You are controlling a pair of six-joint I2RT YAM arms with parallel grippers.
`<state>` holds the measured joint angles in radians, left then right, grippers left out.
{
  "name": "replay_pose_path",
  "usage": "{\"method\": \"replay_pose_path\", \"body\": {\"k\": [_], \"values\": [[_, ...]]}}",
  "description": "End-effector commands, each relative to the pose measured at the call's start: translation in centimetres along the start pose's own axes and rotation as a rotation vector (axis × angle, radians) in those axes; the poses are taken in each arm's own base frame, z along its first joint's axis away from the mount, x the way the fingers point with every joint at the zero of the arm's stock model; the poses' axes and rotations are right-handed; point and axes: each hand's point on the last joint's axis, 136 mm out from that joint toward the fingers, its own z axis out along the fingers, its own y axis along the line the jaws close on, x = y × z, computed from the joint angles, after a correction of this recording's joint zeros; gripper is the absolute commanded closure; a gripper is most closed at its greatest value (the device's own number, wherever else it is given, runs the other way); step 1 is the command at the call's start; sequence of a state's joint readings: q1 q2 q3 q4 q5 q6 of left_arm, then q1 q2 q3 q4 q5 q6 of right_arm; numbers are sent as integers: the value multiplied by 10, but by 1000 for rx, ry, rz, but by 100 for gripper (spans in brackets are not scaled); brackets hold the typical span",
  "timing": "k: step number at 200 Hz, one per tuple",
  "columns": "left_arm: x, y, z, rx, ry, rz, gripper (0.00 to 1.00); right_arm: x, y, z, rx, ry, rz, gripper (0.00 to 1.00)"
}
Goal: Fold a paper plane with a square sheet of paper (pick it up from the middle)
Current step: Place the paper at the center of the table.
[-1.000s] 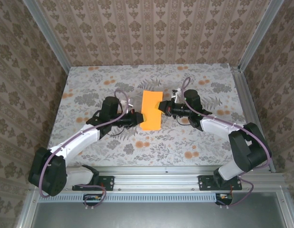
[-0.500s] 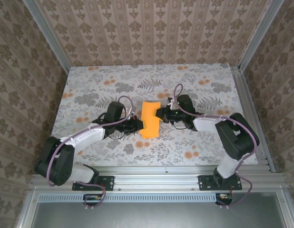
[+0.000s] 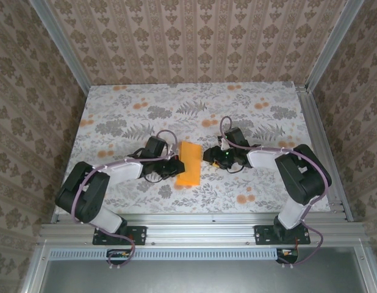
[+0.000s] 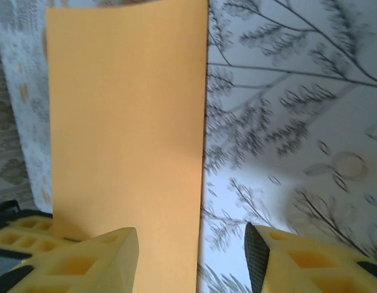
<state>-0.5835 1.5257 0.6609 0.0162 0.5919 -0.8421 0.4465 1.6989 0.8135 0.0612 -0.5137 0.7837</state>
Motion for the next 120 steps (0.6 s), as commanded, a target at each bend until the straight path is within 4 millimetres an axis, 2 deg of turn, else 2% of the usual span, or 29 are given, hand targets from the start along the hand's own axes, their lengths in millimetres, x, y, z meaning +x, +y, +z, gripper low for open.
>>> {"method": "replay_pose_path", "body": {"k": [1,21,45,73,120], "values": [[-4,1,7,-11,-20,4,99,3,8,-20,33,-19,-80,48],[-4,3,14,-17,-13,-3,99,7,30,-18,-71,-23,-93,52],[-4,5,16,-29,-9,-5,98,15,41,-8,-106,-21,-107,65],[-4,6,16,-39,-11,-2,96,17,41,7,-95,-10,-120,73],[-3,3,14,-35,-8,-1,89,24,21,29,6,31,-137,80]]}}
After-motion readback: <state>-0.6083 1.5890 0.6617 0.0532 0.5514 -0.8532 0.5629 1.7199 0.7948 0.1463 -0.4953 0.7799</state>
